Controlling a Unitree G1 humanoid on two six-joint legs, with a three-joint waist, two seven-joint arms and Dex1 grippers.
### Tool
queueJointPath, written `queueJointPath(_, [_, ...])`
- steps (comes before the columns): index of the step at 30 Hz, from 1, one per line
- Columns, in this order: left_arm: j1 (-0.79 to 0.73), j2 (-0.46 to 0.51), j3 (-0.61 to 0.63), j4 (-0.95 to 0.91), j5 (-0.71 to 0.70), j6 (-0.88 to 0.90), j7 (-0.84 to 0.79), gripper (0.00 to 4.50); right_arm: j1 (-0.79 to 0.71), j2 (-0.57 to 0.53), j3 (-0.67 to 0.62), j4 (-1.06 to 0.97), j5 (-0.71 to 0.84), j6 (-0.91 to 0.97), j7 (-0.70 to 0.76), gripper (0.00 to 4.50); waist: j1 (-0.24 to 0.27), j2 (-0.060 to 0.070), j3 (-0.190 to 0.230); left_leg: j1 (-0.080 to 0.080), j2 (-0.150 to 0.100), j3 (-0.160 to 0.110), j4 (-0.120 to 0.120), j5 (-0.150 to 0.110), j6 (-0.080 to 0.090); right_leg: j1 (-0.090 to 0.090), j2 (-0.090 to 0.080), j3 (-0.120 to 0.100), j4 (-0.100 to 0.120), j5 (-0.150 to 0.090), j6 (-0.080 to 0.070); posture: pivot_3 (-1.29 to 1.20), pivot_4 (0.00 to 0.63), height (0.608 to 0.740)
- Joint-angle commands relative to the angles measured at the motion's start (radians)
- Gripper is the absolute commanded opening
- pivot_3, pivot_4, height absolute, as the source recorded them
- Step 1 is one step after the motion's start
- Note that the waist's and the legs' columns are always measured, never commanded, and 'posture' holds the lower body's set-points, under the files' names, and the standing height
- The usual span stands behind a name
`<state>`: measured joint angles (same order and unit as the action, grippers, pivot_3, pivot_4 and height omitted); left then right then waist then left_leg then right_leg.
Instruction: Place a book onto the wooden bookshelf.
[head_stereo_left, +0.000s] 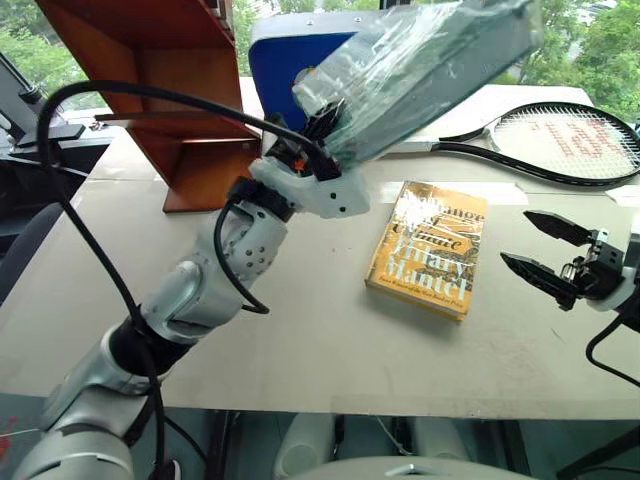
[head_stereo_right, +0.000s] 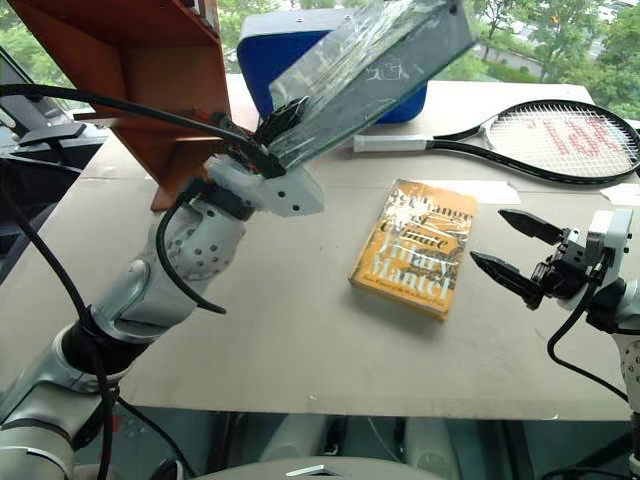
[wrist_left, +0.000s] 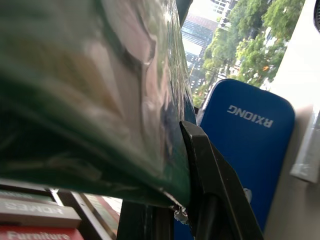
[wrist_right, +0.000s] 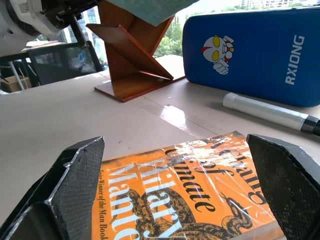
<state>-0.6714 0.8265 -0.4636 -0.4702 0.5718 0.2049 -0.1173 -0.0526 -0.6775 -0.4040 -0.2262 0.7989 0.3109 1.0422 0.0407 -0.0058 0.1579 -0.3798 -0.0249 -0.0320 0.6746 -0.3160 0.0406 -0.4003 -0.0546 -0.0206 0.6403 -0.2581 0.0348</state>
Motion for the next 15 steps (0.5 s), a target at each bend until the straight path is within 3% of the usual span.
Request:
queueJointPath(1, [0.014, 0.055, 0.034, -0.013, 0.087, 0.006, -0.174, 0.03, -0.061, 0.005, -0.017, -0.018, 0.075, 0.042, -0.024, 4.50, -0.003, 0.000, 0.000, -0.001, 0.000, 0.000, 0.000, 0.000, 0.000, -0.001, 0.000, 0.000, 0.000, 0.000, 0.000, 0.00, 0.150, 0.740])
queueJointPath(7, [0.083, 0.064, 0.159, -0.145, 0.155, 0.148, -0.400, 0.03, -0.189, 0.034, -0.020, -0.007, 0.149, 0.090, -0.093, 4.50, -0.019, 0.000, 0.002, -0.003, 0.000, 0.000, 0.002, 0.000, 0.000, -0.002, 0.000, -0.001, 0.002, 0.000, 0.000, 0.00, 0.150, 0.740])
queueJointPath(15, [0.202, -0.014, 0.256, -0.258, 0.382, 0.167, -0.409, 0.03, -0.227, 0.070, 0.024, 0.027, 0.111, 0.078, -0.080, 4.50, -0.017, 0.000, 0.002, -0.006, 0.000, -0.002, 0.009, 0.000, 0.001, -0.002, 0.000, -0.003, 0.004, 0.001, 0.002, 0.00, 0.150, 0.740])
